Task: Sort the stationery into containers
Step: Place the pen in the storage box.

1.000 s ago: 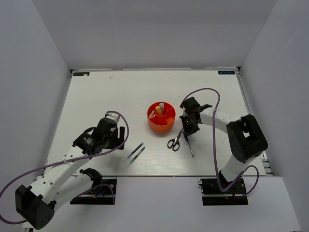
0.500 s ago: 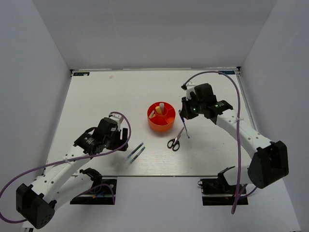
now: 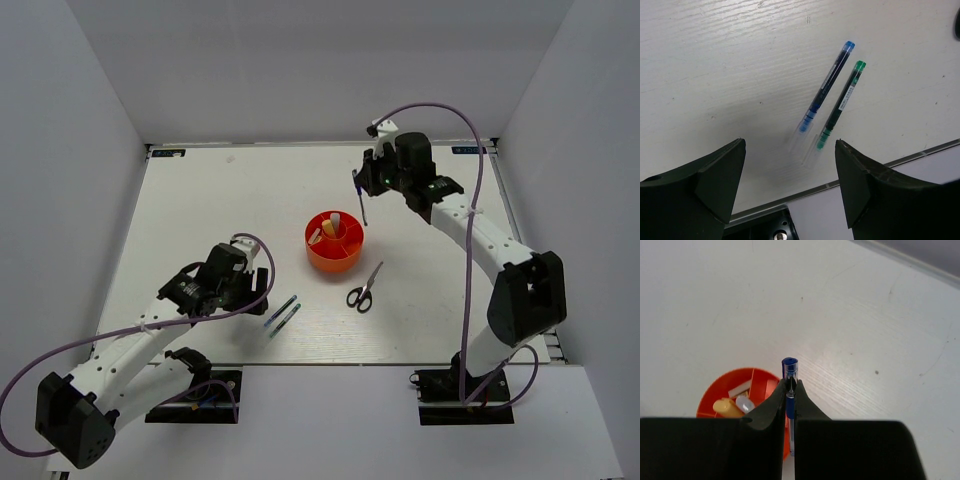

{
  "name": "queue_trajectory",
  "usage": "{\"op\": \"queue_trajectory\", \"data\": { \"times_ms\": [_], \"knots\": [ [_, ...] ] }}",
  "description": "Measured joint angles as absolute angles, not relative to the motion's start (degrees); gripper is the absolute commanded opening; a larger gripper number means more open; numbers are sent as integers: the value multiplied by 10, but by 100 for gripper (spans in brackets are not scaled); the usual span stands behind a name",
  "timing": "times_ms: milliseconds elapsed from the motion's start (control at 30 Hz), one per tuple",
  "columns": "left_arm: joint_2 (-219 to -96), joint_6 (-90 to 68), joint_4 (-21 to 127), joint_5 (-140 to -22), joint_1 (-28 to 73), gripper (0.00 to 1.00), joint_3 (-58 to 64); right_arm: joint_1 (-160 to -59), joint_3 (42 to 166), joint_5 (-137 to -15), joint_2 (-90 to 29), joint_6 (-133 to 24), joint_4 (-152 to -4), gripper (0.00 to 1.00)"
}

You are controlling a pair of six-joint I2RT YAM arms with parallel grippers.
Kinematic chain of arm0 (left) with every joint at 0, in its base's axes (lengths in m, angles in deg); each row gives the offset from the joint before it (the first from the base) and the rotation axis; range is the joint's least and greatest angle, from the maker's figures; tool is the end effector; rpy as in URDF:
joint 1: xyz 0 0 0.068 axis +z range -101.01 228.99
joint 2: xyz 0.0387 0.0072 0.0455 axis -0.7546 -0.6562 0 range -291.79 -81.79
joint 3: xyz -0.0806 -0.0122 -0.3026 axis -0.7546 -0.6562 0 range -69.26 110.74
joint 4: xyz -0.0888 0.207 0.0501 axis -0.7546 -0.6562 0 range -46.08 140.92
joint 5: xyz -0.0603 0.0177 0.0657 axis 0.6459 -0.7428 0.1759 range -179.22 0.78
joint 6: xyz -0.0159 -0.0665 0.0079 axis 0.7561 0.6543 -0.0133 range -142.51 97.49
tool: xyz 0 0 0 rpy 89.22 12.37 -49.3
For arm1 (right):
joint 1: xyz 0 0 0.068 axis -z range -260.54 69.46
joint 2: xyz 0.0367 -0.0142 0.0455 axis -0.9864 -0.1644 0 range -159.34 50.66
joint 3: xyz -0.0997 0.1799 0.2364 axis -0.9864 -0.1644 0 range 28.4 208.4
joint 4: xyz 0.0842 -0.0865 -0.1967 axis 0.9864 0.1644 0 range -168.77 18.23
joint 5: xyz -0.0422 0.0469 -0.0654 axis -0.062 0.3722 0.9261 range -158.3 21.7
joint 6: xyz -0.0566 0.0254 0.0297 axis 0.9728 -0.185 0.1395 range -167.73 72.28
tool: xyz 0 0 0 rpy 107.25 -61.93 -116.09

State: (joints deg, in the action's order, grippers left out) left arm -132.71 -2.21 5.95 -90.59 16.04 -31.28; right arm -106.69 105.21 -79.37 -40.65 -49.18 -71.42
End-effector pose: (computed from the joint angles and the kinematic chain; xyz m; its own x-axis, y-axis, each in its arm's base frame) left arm 0.0982 -0.0620 0.2521 -0.8517 0.1388 -0.5054 0.2535 0.9531 -0.1654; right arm 0.3242 0.1712 0.3764 -0.3490 -0.1436 -0.9261 -0.5838 0.8063 0.0950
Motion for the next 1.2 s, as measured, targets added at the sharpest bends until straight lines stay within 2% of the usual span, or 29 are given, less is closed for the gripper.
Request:
{"op": "queue_trajectory", "data": {
  "times_ms": [567,1067,1100,1133,1167,1200],
  "knots": [
    [-1333,-27,60,-902,160,82,-314,-1050,1104,-799,-507,-612,-813,0],
    [-1338,-26,61,-902,160,82,-320,-1053,1024,-814,-507,-626,-883,0],
    [-1338,-26,61,-902,160,82,-320,-1054,1016,-819,-507,-625,-891,1],
    [-1338,-26,61,-902,160,82,-320,-1054,1010,-823,-507,-626,-895,6],
    [-1338,-26,61,-902,160,82,-320,-1054,1003,-828,-507,-626,-897,17],
    [-1338,-26,62,-902,160,82,-320,-1054,997,-835,-507,-627,-899,24]
  ]
}}
